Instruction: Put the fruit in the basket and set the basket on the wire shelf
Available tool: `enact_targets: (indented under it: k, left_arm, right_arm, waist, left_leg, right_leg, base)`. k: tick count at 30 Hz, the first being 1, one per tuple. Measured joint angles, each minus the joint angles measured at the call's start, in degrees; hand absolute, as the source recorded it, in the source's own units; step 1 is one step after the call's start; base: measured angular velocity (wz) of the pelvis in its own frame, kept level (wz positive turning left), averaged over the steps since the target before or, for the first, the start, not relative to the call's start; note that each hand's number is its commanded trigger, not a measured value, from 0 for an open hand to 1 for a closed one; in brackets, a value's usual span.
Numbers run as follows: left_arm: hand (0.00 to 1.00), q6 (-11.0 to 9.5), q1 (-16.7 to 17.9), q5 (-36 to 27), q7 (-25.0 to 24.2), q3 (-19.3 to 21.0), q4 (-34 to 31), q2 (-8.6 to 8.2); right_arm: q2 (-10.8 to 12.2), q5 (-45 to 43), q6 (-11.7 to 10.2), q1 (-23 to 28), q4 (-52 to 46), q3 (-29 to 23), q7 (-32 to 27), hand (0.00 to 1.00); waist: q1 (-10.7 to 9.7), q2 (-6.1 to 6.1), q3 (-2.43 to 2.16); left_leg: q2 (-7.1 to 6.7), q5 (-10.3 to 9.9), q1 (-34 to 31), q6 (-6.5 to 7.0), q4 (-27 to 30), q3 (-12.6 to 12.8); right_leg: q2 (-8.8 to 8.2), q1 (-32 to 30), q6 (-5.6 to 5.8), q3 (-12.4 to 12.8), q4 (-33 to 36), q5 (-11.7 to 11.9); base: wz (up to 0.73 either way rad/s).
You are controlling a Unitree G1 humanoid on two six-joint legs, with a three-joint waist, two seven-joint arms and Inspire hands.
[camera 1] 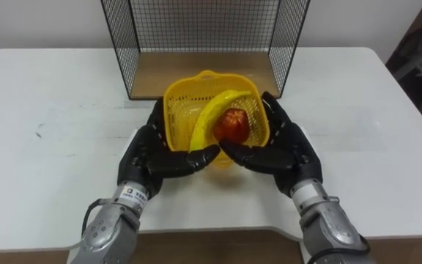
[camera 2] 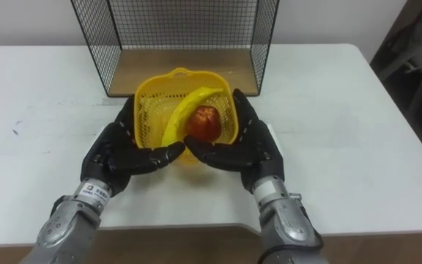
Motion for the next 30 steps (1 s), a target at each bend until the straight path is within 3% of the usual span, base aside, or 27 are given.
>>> enact_targets:
  k: [4, 9, 12, 14, 16, 21, 23, 25, 26, 28, 30]
  left_arm:
    - [0.00, 0.00, 0.00, 0.11, 0.45, 0.46, -0.33, -0.11]
    - [0.00, -0.13, -0.06, 0.15, 0.58, 0.63, -2.02, 0.08]
    - [0.00, -0.13, -0.16, 0.14, 0.60, 0.74, -2.02, 0.54]
    - [0.00, -0.13, -0.16, 0.12, 0.65, 0.74, -1.97, 0.61]
    - [0.00, -0.13, -0.15, 0.05, 0.85, 0.92, -1.91, 0.83]
    - [0.00, -0.13, -0.21, -0.28, 0.88, 2.37, -1.84, 0.96]
    - [0.00, -0.09, -0.21, -0.34, 0.50, 2.31, -1.84, 1.11]
    - [0.00, -0.08, -0.23, -0.16, 0.06, 1.52, -1.88, 0.87]
    - [0.00, -0.08, -0.22, 0.06, -0.08, 1.42, -1.94, 0.91]
    - [0.00, -0.05, -0.20, 0.10, -0.08, 2.03, -1.94, 1.78]
    - [0.00, -0.10, -0.20, 0.13, -0.07, 2.52, -1.92, 2.56]
  right_arm:
    - [0.05, 0.70, 0.00, 0.00, 0.02, -0.09, 0.01, 0.00]
    - [-0.11, 0.28, 0.00, -0.04, -0.14, -0.09, 0.64, 0.00]
    - [-0.32, 0.15, 0.00, -0.05, -0.10, 0.10, 1.19, 0.00]
    - [-0.44, 0.10, 0.00, -0.08, 0.61, 0.06, 1.85, 0.00]
    - [-0.50, 0.11, 0.02, -0.06, 0.69, 0.18, 1.99, 0.00]
    - [-0.18, -0.43, 0.04, -0.40, 0.63, 0.24, 3.11, 0.00]
    - [-0.22, 0.04, 0.14, -0.37, 0.70, 0.07, 3.77, 0.00]
    - [-0.40, 0.09, 0.14, -0.42, 0.65, -0.71, 3.82, 0.00]
    - [-0.29, 0.09, 0.16, -0.64, 0.63, -0.82, 3.82, 0.00]
    - [0.07, -0.01, 0.19, -0.64, 0.63, -0.51, 4.15, 0.00]
    - [0.40, -0.27, 0.18, -0.60, 0.64, 0.55, 4.25, 0.00]
  waist:
    - [0.20, -0.10, -0.02]
    - [0.40, -1.18, -0.20]
    - [1.72, -1.76, -0.08]
    - [2.04, -1.83, 0.02]
    - [2.10, -1.76, 0.10]
    - [1.72, -1.86, 0.12]
    - [0.04, -3.31, 0.53]
    - [-0.04, -3.81, 0.21]
    - [0.80, -3.70, 0.14]
    - [1.45, -3.94, 0.01]
    - [1.45, -4.02, 0.01]
  left_leg:
    - [0.02, 0.00, 0.14, 0.00, 0.32, -0.02]
    - [0.29, -0.20, -0.79, -0.27, 3.28, 0.04]
    - [1.41, -1.81, -2.09, -1.01, 7.58, 0.04]
    - [2.92, -3.92, -3.80, -1.89, 12.21, -0.01]
    - [3.46, -4.49, -4.20, -2.27, 13.55, 0.05]
    - [3.32, -3.28, -6.85, -2.83, 13.56, -0.27]
    - [1.79, -0.92, -8.70, -1.85, 13.39, -0.17]
    - [0.34, 0.49, -8.87, -0.87, 11.81, 0.86]
    - [0.27, 0.76, -8.95, -0.47, 10.83, 1.81]
    - [0.49, 0.85, -9.31, -0.28, 10.52, 2.60]
    - [1.42, 0.57, -9.48, 0.22, 10.13, 3.31]
  right_leg:
    - [0.00, -0.14, 0.02, 0.04, 0.71, -0.04]
    - [0.03, -1.29, -0.42, -0.03, 2.98, -0.36]
    - [0.78, -2.59, -1.42, -0.20, 6.21, -1.59]
    - [1.86, -4.02, -2.35, -0.15, 9.41, -3.43]
    - [2.33, -5.26, -2.58, -0.04, 11.73, -4.58]
    - [2.79, -8.00, -3.05, 1.57, 13.83, -4.59]
    - [2.99, -8.40, -3.52, 5.05, 13.55, -4.40]
    - [3.32, -9.42, -3.11, 7.69, 13.18, -4.03]
    - [3.65, -10.00, -2.81, 8.36, 12.30, -3.08]
    - [3.82, -9.47, -2.62, 8.58, 11.08, -2.05]
    - [3.42, -9.10, -3.46, 6.12, 13.20, -2.61]
  base:
    - [0.00]
    - [-0.07]
    - [-0.15]
    - [-0.03]
    - [-0.03]
    - [-0.03]
    - [0.50]
    - [0.42]
    - [0.00]
    - [-0.15]
    - [0.04]
